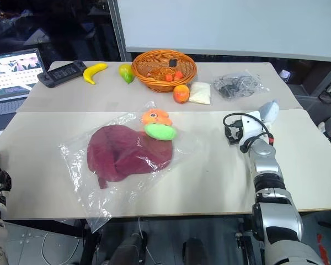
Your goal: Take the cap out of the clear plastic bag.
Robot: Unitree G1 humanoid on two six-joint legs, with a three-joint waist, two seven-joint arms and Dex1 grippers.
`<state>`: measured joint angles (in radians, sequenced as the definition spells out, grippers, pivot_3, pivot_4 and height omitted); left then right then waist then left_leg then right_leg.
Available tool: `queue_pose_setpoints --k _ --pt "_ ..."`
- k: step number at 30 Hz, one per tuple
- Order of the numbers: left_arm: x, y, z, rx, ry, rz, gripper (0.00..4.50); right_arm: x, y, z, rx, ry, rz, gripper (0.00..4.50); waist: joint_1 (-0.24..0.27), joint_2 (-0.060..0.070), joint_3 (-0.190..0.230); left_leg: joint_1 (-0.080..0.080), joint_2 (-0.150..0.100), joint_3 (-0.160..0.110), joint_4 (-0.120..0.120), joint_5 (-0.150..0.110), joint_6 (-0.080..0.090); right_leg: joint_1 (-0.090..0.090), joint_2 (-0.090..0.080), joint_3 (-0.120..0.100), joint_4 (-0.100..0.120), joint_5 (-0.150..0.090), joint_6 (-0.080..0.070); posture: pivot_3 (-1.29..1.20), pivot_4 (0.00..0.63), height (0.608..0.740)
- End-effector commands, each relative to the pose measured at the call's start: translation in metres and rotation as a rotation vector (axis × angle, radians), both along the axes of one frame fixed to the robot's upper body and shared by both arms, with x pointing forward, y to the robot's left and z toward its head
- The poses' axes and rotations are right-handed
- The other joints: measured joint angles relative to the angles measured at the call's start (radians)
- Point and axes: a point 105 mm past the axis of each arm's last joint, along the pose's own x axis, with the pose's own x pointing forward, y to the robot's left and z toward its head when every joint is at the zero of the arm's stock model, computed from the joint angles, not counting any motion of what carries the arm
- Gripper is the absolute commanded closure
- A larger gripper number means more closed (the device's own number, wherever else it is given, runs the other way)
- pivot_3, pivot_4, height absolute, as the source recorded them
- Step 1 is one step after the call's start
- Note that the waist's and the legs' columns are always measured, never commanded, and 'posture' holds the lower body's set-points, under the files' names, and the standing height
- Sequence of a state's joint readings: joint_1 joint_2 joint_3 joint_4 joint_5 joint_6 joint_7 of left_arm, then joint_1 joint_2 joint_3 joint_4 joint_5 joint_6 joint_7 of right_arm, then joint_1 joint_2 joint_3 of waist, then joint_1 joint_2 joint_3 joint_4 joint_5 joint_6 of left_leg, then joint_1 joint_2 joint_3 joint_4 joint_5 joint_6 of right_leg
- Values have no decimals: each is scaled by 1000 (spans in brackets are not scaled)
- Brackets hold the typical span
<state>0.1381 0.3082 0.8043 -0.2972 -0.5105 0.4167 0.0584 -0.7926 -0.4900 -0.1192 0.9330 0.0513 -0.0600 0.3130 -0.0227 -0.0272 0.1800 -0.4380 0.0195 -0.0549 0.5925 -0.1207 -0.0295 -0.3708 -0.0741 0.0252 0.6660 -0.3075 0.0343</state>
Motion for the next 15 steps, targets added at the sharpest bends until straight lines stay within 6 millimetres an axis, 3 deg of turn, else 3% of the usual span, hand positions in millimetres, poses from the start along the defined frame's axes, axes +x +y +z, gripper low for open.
queue_pose_setpoints --k 1,3,5,8,11,15 --pt "15 -15 36 94 -84 -137 0 8 22 36 -2 -81 118 106 0 0 0 0 0 0 0 0 0 0 0 0 0 0 0 0 150 740" --pt "35 -73 85 280 -115 -537 0 6 71 70 -4 -72 422 106 -1 -3 3 0 0 0 0 0 0 0 1 0 1 0 0 0 150 740" --pt "34 -111 96 387 -67 -768 0 -6 100 82 -23 -32 629 106 -11 -3 7 -1 4 0 0 2 -3 -3 4 0 4 1 -2 0 150 740" --pt "16 -161 94 441 19 -1081 0 -46 138 91 -53 75 994 106 -21 5 5 0 3 2 -2 1 -3 -1 3 3 -2 2 -1 0 150 740" --pt "-3 -183 89 406 78 -1255 0 -79 157 99 -48 136 1228 106 -19 5 5 1 4 3 -3 -5 0 -1 3 3 -2 -2 -2 0 150 740" --pt "-10 -183 79 366 155 -1297 0 -77 187 90 -160 135 1265 106 -20 5 6 2 13 3 -1 -7 0 -2 11 4 -1 -3 -7 0 150 740"
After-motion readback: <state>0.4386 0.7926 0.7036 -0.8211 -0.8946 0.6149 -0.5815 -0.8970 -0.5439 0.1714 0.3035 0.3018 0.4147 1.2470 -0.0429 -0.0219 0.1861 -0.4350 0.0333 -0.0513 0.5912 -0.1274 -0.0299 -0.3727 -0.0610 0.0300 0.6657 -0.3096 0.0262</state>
